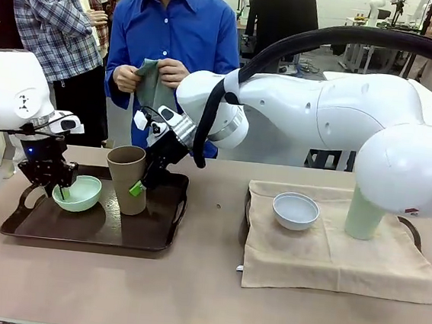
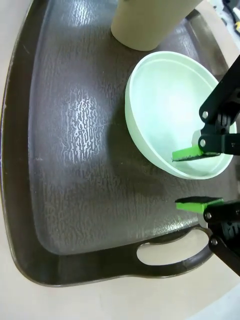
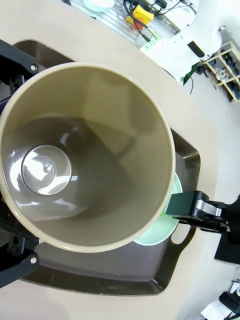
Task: Set up a tray with a mat and arrange the tableware.
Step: Pick up the Picnic Bowl and Reusable plastic cup from the Handle tray in front of the human's position and hold them in the air.
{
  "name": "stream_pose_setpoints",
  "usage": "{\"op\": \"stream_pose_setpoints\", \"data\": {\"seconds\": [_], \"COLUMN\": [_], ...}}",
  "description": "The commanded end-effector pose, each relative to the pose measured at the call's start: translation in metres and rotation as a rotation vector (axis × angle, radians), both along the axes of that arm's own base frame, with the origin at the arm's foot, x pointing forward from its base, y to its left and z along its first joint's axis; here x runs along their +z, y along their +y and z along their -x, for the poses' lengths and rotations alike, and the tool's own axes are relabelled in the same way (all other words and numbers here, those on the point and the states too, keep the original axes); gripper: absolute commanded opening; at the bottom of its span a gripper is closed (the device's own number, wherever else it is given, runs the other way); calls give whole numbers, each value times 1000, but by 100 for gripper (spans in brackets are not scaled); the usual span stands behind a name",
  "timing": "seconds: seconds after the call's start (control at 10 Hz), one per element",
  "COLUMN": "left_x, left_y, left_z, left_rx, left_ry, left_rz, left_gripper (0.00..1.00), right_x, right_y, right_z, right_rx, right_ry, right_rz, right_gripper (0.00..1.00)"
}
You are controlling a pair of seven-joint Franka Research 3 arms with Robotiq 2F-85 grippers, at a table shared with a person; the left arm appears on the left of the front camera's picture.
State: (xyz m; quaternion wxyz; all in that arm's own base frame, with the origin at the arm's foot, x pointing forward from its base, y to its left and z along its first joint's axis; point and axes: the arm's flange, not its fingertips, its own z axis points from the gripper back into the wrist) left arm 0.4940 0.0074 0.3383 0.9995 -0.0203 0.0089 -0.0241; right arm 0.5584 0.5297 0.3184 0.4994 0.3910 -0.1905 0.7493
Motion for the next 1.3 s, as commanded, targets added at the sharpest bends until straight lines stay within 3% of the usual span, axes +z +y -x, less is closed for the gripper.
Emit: {"op": "stream_pose_setpoints", "data": {"seconds": [0.0, 0.1, 0.2, 0.3, 0.4, 0.6, 0.7, 0.8, 1.2], "left_x": [5, 7, 7, 7, 8, 12, 22, 41, 128], "left_y": [2, 2, 2, 3, 3, 1, -5, -11, -16], "left_z": [-1, -1, -1, -2, -2, -2, 4, 12, 48], "left_rx": [5, 5, 3, 1, -6, -8, -19, -30, -46], "left_ry": [4, 2, 1, 0, -2, -3, -19, -11, -146], "left_rz": [15, 16, 16, 13, 11, 3, -11, -5, 12], "left_gripper": [0, 1, 0, 0, 0, 0, 0, 0, 0], "right_x": [-1, -1, -1, -2, -2, 2, 16, 42, 131], "right_y": [7, 7, 6, 5, 4, -1, -4, -10, -32], "right_z": [-9, -8, -8, -8, -8, -6, 1, 12, 58], "right_rx": [20, 19, 18, 19, 17, 12, 13, 23, 17], "right_ry": [-16, -17, -18, -18, -20, -25, -42, -70, -122], "right_rz": [17, 17, 14, 11, 8, -13, -22, -19, -28], "right_gripper": [26, 26, 0, 26, 0, 0, 26, 83, 83]}}
